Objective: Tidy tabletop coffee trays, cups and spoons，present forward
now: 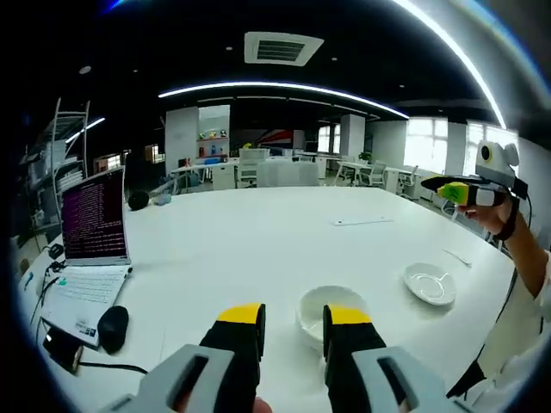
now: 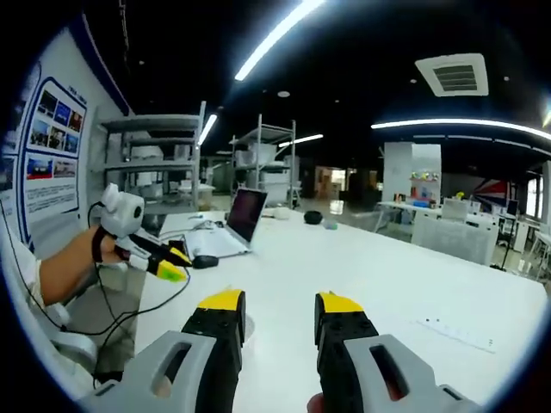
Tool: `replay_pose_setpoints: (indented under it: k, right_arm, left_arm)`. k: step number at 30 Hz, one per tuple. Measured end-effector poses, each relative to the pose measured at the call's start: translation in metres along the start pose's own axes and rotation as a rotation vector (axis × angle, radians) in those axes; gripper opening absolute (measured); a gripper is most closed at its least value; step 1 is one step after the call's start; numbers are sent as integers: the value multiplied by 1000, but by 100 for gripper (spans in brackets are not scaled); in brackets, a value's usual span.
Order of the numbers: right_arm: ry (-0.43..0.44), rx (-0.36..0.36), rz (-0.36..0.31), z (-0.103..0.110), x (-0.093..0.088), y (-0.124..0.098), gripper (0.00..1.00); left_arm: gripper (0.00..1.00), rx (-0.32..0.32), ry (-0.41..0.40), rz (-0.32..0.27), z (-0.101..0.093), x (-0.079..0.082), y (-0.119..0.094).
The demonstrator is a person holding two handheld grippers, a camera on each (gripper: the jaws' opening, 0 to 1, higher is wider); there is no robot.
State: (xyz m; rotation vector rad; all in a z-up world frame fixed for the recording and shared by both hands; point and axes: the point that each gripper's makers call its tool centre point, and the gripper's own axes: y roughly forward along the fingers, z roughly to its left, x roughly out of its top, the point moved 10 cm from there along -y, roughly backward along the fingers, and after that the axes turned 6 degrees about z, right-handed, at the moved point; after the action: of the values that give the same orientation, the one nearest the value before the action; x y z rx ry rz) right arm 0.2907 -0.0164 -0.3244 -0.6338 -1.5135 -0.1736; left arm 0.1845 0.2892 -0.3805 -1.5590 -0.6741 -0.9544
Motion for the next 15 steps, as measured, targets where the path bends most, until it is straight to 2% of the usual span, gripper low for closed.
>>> replay_pose_setpoints:
  k: [7, 9, 12, 14, 15]
  right_arm:
    - [3, 4, 45, -2, 13, 27, 32]
    - [14, 8, 92, -2, 13, 38, 32]
    - [17, 41, 182, -1, 10, 58, 32]
    - [18, 39, 193, -2, 8, 70, 32]
    - [28, 51, 221, -1, 6, 75, 32]
  left_arm:
    - [29, -9, 13, 56, -2, 5, 13]
    - [30, -3, 9, 106, -2, 4, 17]
    - [31, 15, 7, 104, -1, 5, 22]
    - [32, 9, 3, 113, -2, 4, 24]
    - [32, 9, 2, 115, -2, 4, 26]
